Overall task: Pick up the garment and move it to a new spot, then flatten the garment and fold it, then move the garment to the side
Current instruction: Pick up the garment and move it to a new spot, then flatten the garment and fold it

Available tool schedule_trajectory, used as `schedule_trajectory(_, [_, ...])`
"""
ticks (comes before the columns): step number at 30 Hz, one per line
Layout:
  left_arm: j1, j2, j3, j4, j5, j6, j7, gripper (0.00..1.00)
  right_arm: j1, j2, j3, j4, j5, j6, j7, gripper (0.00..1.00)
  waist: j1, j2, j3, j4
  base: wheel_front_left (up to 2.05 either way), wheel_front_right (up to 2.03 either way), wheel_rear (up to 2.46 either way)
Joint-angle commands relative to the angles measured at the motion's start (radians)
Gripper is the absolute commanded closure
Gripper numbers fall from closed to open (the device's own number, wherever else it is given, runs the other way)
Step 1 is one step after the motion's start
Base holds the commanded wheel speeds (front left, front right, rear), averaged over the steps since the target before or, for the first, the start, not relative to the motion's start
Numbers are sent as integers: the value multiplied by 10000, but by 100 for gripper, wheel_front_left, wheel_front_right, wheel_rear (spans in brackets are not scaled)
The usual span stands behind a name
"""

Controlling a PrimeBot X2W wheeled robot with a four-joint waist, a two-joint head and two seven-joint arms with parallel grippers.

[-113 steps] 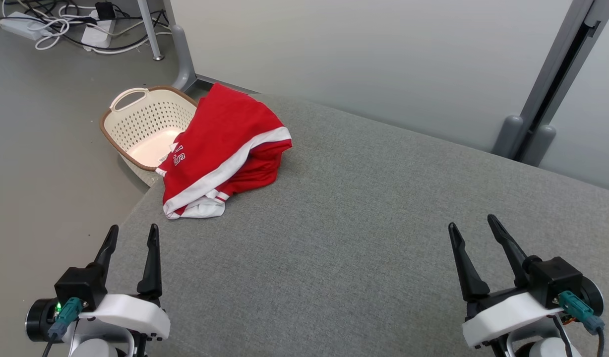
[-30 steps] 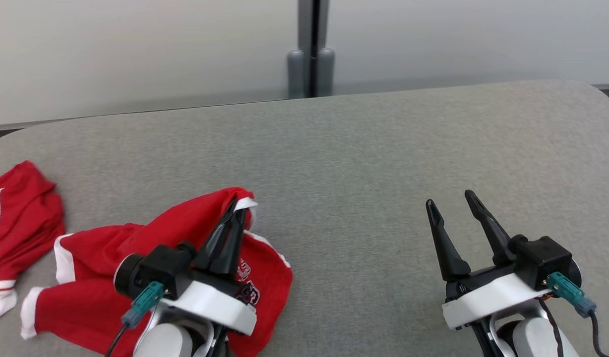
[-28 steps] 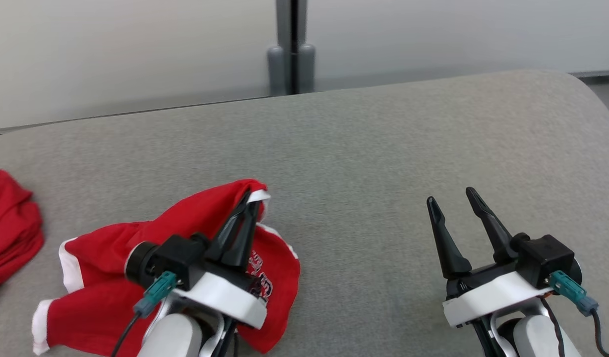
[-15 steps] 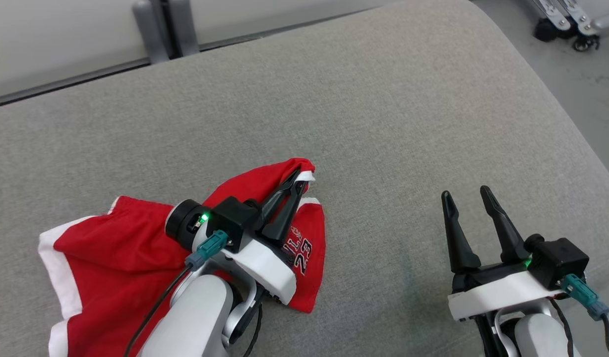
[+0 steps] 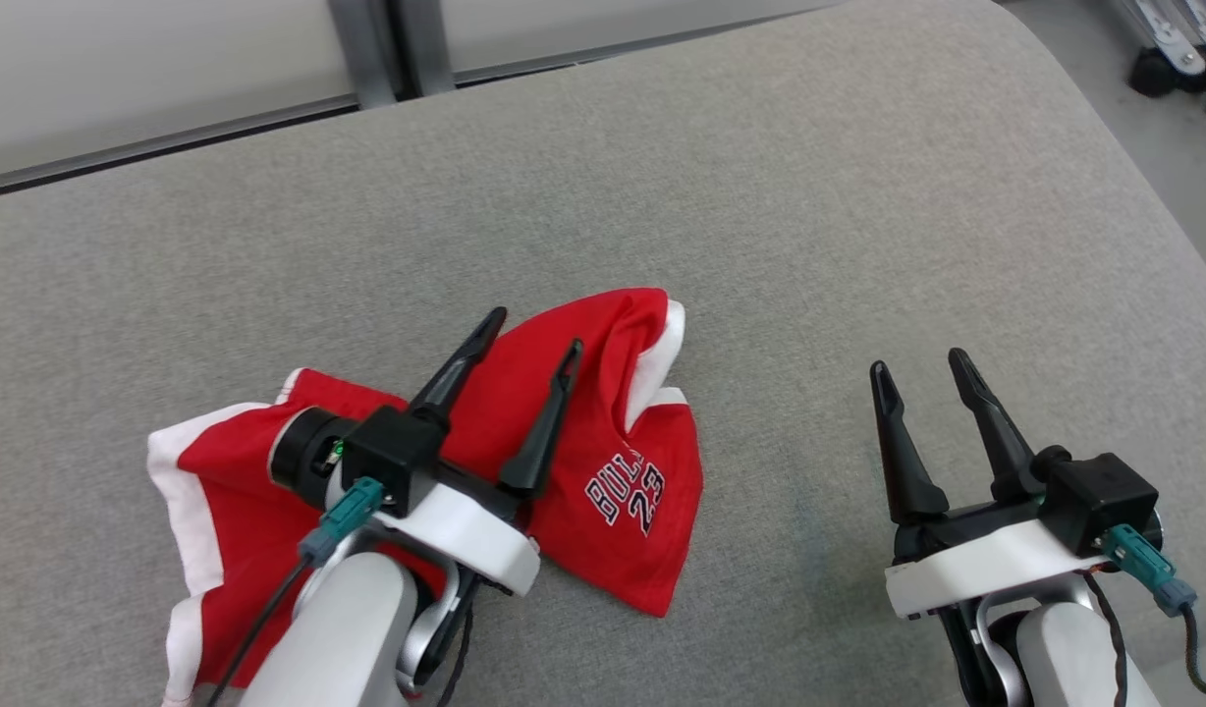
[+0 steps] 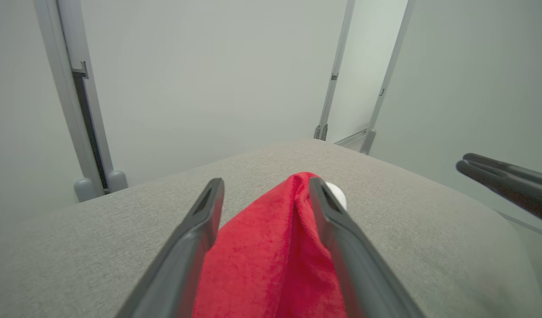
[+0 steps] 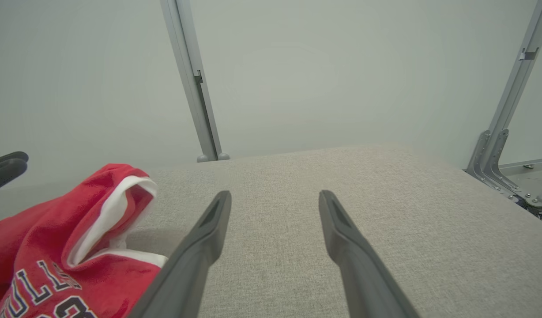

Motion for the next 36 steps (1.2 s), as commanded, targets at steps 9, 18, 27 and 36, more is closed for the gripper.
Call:
schedule_trajectory(9, [943,695,1559,-419,-564,977,-408,0,273,-325,-182,-317,-208,-1,397,0,0,-1,-1089,1577,0,0,0])
schedule_trajectory(18, [2022,1444,2844,-713,-1147,1195,-538,0,737,-486,-338,-755,-244,0,893,0,0,-1,-1770,2463,0,0,0])
schedule_trajectory(27, [2947,1528,2793,-870,-1498,1041,-306,0,1547,-471,-452,-1090,-272,0,1284,0,0,-1,-2550,2634,0,0,0])
schedule_trajectory(36, [3638,1648,2698,-1212,-1515,1276,-3,0,2116,-418,-596,-1534,-345,-1,1594,0,0,-1,-2901,2630,0,0,0])
